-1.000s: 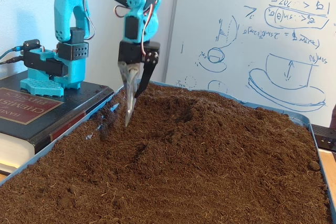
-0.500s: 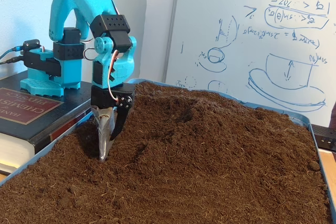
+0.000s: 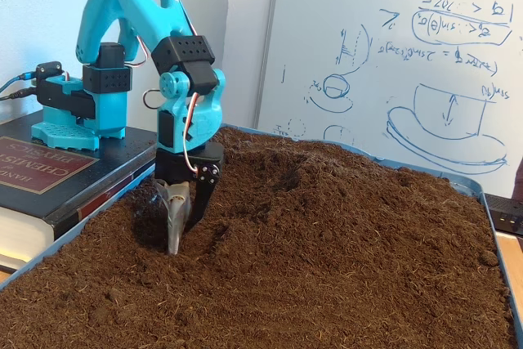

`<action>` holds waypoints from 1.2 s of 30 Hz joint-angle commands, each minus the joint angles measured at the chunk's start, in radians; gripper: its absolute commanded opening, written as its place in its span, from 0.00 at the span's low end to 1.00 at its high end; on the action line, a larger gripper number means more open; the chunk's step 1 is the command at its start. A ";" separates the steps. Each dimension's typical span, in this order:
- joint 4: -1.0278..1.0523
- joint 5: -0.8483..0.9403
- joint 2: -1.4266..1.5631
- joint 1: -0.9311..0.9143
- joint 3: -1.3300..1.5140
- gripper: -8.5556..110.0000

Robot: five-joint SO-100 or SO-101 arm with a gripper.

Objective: Build a berm.

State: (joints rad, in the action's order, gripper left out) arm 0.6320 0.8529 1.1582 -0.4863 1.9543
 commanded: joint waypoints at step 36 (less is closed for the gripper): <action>-0.124 -0.420 0.287 0.249 -0.333 0.08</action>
State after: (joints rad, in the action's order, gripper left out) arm 0.5308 0.4418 1.2947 -0.2424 1.7196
